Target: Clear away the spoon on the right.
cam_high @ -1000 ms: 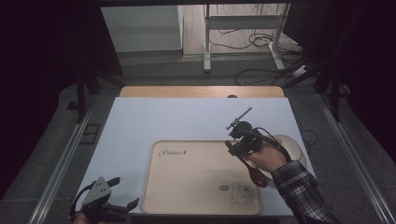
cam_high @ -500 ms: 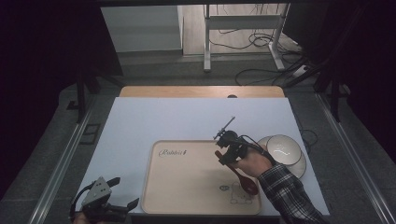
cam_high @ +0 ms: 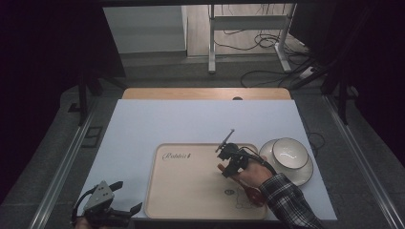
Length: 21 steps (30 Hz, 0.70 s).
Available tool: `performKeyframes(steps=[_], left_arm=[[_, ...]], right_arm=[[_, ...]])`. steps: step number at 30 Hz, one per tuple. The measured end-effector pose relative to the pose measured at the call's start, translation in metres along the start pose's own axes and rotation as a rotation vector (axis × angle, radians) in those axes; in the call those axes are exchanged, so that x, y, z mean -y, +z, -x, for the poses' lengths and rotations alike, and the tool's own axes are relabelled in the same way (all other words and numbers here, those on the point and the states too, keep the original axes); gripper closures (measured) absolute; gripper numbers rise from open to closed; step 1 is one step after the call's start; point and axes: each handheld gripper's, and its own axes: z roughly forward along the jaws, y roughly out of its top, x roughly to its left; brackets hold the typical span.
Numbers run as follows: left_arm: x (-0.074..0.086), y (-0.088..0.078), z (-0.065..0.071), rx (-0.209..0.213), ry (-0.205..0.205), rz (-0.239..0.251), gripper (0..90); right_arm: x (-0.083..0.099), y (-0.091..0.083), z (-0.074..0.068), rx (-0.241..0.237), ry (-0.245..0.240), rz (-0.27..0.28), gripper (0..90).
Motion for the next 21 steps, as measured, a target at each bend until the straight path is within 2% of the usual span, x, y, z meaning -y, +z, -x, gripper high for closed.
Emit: performKeyframes(steps=[1,5,6,7,8,10,12,13,14,15,16,17,19,21], left_arm=[[0.000,0.000,0.000,0.000,0.000,0.001,0.5],[0.000,0.000,0.000,0.000,0.001,-0.001,0.5],[0.000,0.000,0.000,0.000,0.001,-0.001,0.5],[0.000,0.000,0.000,0.000,0.001,-0.002,0.5],[0.000,0.000,0.000,-0.001,0.001,-0.002,0.5],[0.000,0.000,0.000,-0.001,0.002,-0.002,0.5],[0.000,0.000,0.000,-0.001,0.003,-0.003,0.5],[0.000,0.000,0.000,-0.001,0.003,-0.003,0.5],[0.000,0.000,0.000,-0.002,0.003,-0.002,0.5],[0.000,0.000,0.000,-0.002,0.002,-0.002,0.5],[0.000,0.000,0.000,-0.002,0.002,-0.002,0.5],[0.000,0.000,0.000,-0.002,0.002,-0.002,0.5],[0.000,0.000,0.000,-0.002,0.002,-0.002,0.5],[0.000,0.000,0.000,-0.002,0.001,-0.002,0.5]], right_arm=[[0.001,-0.002,0.001,-0.006,0.013,0.024,63.4],[0.003,-0.010,0.002,0.000,0.014,0.071,56.0],[0.004,-0.012,0.001,-0.002,0.006,0.080,55.4],[0.009,-0.016,-0.003,-0.007,-0.021,0.113,55.8],[0.009,-0.016,-0.003,-0.007,-0.021,0.113,55.8],[0.015,-0.017,-0.008,0.008,-0.054,0.150,56.0],[0.020,-0.016,-0.012,0.030,-0.074,0.172,60.3],[0.024,-0.015,-0.014,0.028,-0.083,0.206,69.5],[0.024,-0.015,-0.014,0.028,-0.083,0.206,69.5],[0.028,-0.015,-0.015,0.000,-0.080,0.240,78.9],[0.028,-0.015,-0.015,0.000,-0.080,0.240,78.9],[0.032,-0.013,-0.017,-0.002,-0.083,0.268,85.7],[0.035,-0.010,-0.018,-0.008,-0.086,0.293,89.7],[0.037,-0.006,-0.019,0.002,-0.087,0.310,89.9]])
